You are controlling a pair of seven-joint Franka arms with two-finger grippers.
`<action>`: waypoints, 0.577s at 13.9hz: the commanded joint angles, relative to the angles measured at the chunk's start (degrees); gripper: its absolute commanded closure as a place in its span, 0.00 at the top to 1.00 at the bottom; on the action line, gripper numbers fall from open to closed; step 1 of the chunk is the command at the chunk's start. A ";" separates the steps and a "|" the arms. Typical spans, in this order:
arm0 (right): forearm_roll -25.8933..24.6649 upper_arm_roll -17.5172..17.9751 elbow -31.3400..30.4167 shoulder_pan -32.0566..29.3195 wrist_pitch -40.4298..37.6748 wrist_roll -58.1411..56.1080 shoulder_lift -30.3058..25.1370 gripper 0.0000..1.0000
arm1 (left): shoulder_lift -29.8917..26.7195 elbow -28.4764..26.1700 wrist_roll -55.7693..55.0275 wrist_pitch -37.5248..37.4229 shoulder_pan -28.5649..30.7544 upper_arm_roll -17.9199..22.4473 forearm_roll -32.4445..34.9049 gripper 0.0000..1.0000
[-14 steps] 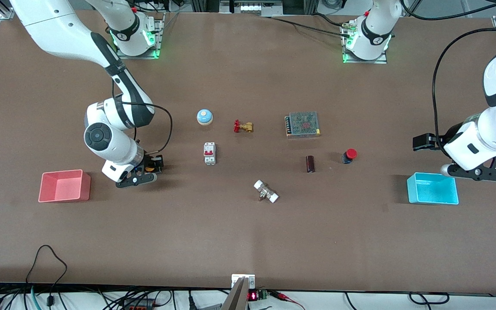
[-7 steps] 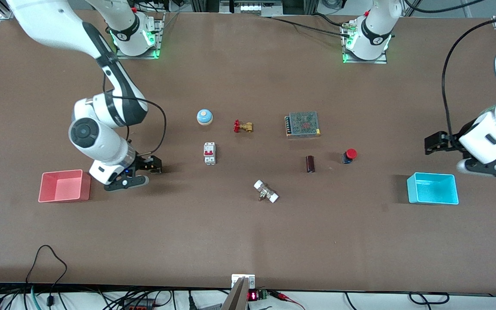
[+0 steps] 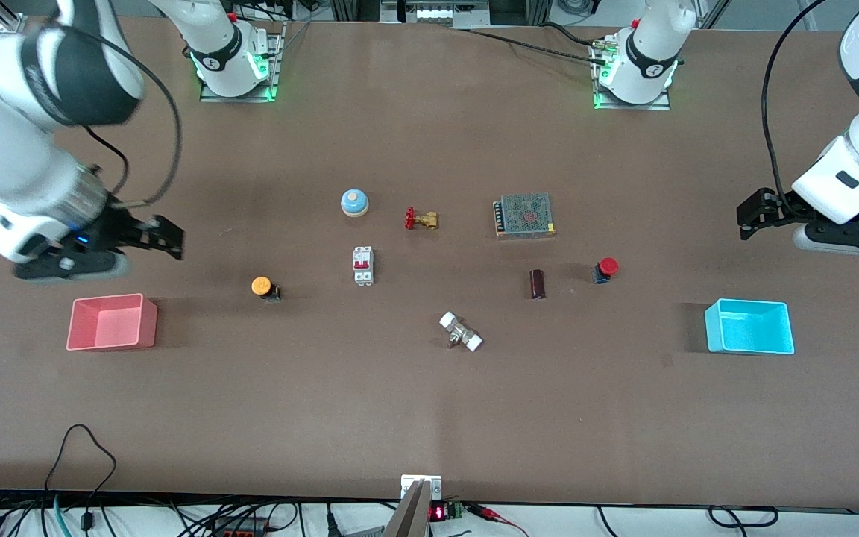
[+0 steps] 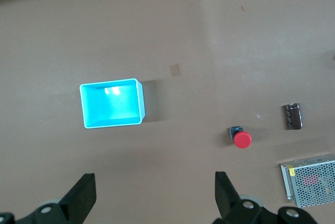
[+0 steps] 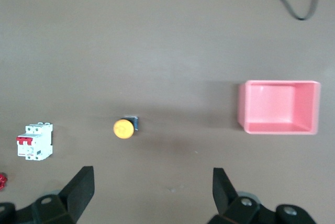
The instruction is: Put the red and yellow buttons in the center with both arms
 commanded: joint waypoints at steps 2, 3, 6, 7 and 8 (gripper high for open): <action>1.27 -3.48 1.23 -0.08 -9.57 -1.04 -5.76 1.00 | -0.60 -0.35 1.21 -0.63 -0.50 0.54 -0.94 1.00; 1.45 -3.56 1.05 0.35 -12.74 -0.17 -6.48 1.00 | -0.60 -0.35 1.13 -0.63 -0.50 0.54 -0.95 1.00; 2.76 -6.45 1.05 4.21 -12.86 0.37 -7.10 1.00 | -0.60 -0.26 1.21 -1.51 -0.59 0.54 -1.30 1.00; 3.46 -9.08 1.23 6.48 -12.77 0.11 -7.01 1.00 | -0.60 -0.26 1.21 -1.69 -0.50 0.45 -1.38 1.00; 3.56 -11.19 1.23 8.51 -12.77 -0.24 -7.01 1.00 | -0.60 -0.26 1.21 -1.69 -0.59 0.53 -1.82 1.00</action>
